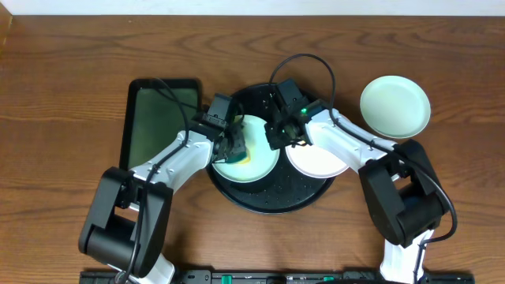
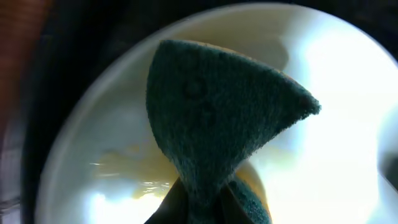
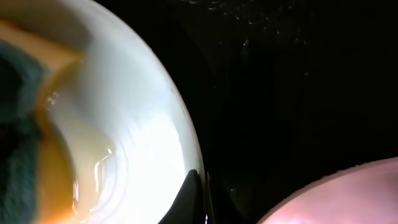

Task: Clean dirty plates on tray and stack at the side
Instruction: 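Scrub the green plate with the sponge while the right gripper holds it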

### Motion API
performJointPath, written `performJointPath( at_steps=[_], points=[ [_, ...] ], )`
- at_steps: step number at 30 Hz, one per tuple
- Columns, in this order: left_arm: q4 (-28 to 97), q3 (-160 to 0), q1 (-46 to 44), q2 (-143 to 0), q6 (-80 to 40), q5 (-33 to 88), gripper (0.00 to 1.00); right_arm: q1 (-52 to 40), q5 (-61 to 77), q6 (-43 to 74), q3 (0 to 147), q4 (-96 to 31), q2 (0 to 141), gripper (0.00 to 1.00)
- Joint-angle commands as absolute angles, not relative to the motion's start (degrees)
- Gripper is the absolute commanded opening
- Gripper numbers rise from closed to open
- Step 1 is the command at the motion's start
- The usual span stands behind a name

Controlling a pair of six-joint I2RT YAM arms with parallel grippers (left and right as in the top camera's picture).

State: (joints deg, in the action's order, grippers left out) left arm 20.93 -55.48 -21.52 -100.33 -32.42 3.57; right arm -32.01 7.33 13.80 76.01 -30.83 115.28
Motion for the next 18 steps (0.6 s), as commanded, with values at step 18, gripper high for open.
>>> performJointPath(
  at_steps=[18],
  points=[
    [21.5,-54.2,-20.2,-91.0,-37.5,11.9,0.07,-31.8,5.8,12.6,76.3,-31.2,115.4,0.01]
  ],
)
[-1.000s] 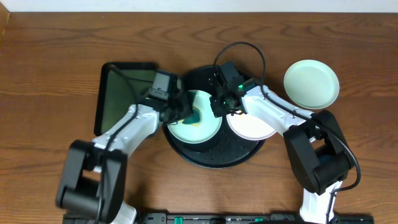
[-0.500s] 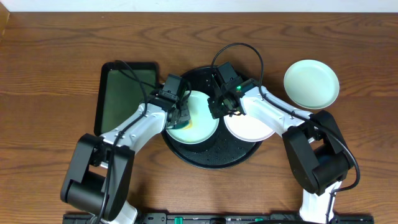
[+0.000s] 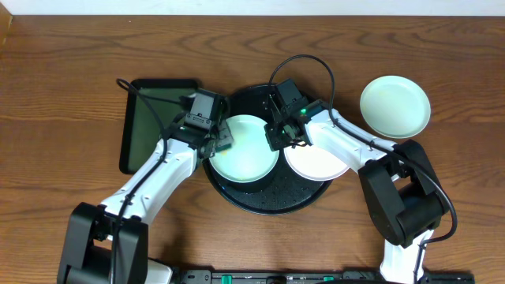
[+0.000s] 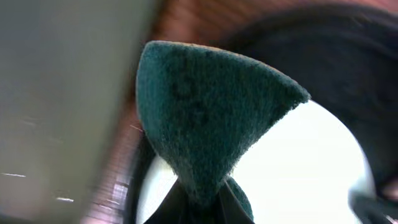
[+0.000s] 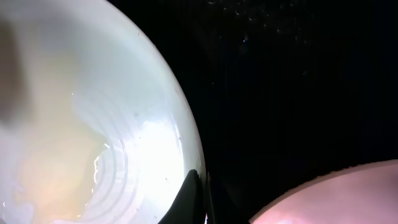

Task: Clean dirty plates on tray and stack at the side
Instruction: 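Scrub the green plate with the sponge while the right gripper holds it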

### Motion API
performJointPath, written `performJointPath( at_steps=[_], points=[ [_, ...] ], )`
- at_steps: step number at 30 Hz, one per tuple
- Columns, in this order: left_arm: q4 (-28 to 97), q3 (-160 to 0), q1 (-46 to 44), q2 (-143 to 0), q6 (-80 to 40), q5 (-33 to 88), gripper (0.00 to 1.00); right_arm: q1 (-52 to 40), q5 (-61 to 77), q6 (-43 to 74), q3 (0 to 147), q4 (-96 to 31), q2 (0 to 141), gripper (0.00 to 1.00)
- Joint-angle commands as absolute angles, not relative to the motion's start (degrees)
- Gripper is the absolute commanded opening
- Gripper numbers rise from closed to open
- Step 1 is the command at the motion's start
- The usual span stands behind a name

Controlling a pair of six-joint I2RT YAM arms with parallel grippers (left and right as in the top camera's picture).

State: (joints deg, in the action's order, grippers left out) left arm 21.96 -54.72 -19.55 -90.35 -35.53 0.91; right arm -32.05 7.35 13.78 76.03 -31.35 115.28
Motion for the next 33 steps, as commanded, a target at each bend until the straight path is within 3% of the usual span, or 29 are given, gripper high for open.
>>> performJointPath(
  at_steps=[1,11,18,33],
  points=[
    [21.1,-54.2,-20.8,-91.2,-37.6,14.3,0.07,-31.8,5.8,12.6,76.3,-31.1,115.4,0.01],
    [20.2,-54.2,-25.0,-98.5,-37.6,12.3,0.07,-31.8,5.8,12.6,76.3,-31.2,115.4,0.01],
    [22.0,-54.2,-24.9,-105.3,-37.6,-2.9,0.08,-31.6,5.8,12.6,76.3,-31.7,115.4,0.01],
    [29.7,-54.2,-24.9,-98.0,-37.6,-29.9,0.08,-31.1,5.8,12.5,76.3,-32.3,115.4,0.01]
  ],
)
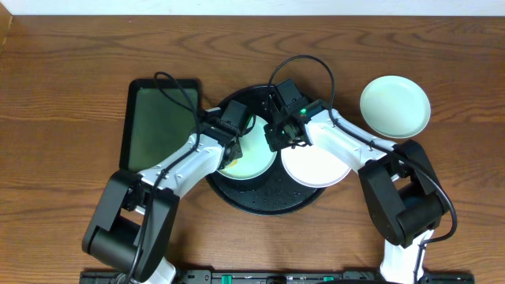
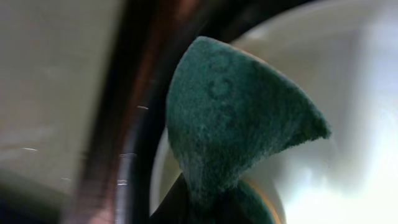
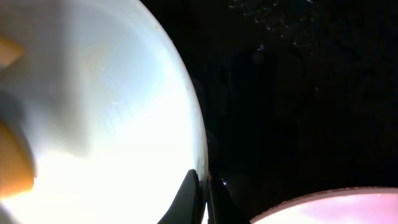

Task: Clean dirty plates on tray and stack at the side
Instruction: 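Scrub the green plate with the sponge while the right gripper holds it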

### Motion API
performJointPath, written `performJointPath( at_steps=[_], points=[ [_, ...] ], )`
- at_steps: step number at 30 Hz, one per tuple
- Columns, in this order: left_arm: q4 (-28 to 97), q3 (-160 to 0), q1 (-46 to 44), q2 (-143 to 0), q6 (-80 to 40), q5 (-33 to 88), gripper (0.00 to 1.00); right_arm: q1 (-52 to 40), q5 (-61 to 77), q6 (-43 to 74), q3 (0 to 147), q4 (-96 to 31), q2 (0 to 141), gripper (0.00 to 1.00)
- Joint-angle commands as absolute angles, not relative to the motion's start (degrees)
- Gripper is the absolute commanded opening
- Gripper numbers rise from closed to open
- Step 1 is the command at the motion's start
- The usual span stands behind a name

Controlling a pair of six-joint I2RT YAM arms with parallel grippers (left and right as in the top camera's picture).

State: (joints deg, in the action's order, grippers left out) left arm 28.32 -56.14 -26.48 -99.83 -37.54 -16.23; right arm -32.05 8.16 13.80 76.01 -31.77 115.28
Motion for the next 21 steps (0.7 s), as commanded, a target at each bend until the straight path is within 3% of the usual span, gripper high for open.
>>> performJointPath(
  at_steps=[1,5,13,21],
  points=[
    [29.5,-54.2,-24.9,-96.9,-37.6,-29.8,0.07,-31.0,5.8,12.5,76.3,-32.4,115.4,0.01],
    [28.9,-54.2,-24.9,-92.9,-37.9,-22.6,0.07,-31.0,5.8,12.6,76.3,-32.4,115.4,0.01],
    [21.9,-54.2,-25.3,-92.3,-37.8,11.4,0.07,-31.0,5.8,12.6,76.3,-32.0,115.4,0.01],
    [18.4,-54.2,-26.3,-97.7,-37.8,11.4,0.07,-31.0,5.8,12.6,76.3,-32.0,115.4,0.01]
  ],
)
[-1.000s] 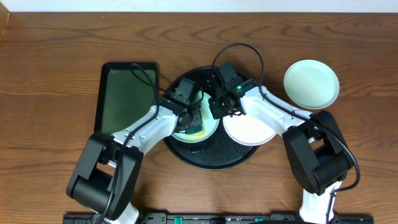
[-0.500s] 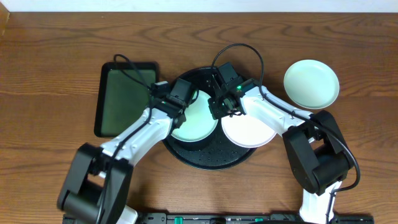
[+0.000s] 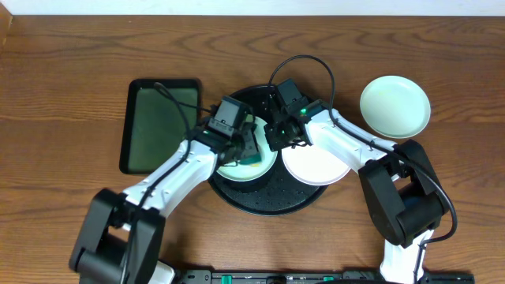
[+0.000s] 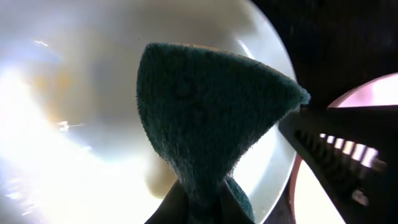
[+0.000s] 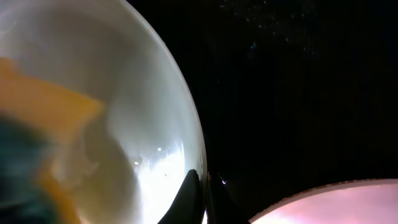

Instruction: Clean dirty plates on tray and stack at the side

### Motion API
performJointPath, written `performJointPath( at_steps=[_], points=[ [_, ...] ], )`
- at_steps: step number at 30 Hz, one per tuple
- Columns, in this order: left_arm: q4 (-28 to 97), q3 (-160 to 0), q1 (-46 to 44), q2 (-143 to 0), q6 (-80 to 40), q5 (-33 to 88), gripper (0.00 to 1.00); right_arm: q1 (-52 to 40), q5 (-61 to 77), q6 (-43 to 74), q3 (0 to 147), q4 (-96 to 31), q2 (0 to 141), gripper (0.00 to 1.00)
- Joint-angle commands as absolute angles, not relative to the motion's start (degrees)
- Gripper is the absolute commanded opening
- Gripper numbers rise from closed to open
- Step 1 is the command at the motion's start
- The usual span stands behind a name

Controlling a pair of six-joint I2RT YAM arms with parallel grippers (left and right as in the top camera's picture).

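A pale green plate (image 3: 237,162) with yellowish smears lies on the round black tray (image 3: 264,197). My left gripper (image 3: 243,144) is shut on a folded green sponge (image 4: 211,118) with a yellow underside, pressed onto the plate's (image 4: 81,124) right part. My right gripper (image 5: 204,186) is shut on that plate's rim (image 5: 196,143), one finger inside and one outside; overhead, the right gripper (image 3: 276,136) sits at the plate's right edge. The sponge (image 5: 25,168) shows blurred at the left of the right wrist view. A white plate (image 3: 316,164) lies on the tray beside it.
A dark rectangular tray (image 3: 160,125) lies left of the round tray. One pale green plate (image 3: 395,105) sits alone on the wooden table (image 3: 71,63) at the right. The right arm's cable loops above the round tray.
The sponge in my left gripper has gone from the plate's left rim to its right part, close to the right gripper. My right gripper still pinches the rim in the same place.
First the sponge lay on the green plate with my right gripper holding the rim. Then the left gripper held the sponge off the plate, by the rectangular tray. Then it was back at the plate's left rim, and now it is on the right part.
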State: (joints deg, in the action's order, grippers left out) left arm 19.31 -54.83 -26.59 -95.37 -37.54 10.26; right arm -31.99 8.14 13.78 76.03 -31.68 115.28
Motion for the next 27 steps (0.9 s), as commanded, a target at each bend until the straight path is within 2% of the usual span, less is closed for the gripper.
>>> performJointPath(
  at_steps=[1,6,18,22,27],
  points=[
    [17.6,-54.2,-26.1,-98.5,-37.8,10.6,0.08,-31.0,5.8,12.6,76.3,-32.0,115.4,0.01],
    [14.9,-54.2,-26.0,-103.1,-37.8,4.1,0.07,-31.0,5.8,12.6,76.3,-32.2,115.4,0.01],
    [26.0,-54.2,-25.7,-100.6,-37.8,-29.6,0.08,-31.0,5.8,11.7,76.3,-33.2,115.4,0.01],
    [27.2,-54.2,-25.7,-96.5,-37.8,-32.5,0.07,-31.0,5.8,11.7,76.3,-32.9,115.4,0.01],
    [27.4,-54.2,-25.7,-90.0,-37.8,-29.7,0.07,-31.0,6.1,11.7,76.3,-32.5,115.4,0.01]
  ],
)
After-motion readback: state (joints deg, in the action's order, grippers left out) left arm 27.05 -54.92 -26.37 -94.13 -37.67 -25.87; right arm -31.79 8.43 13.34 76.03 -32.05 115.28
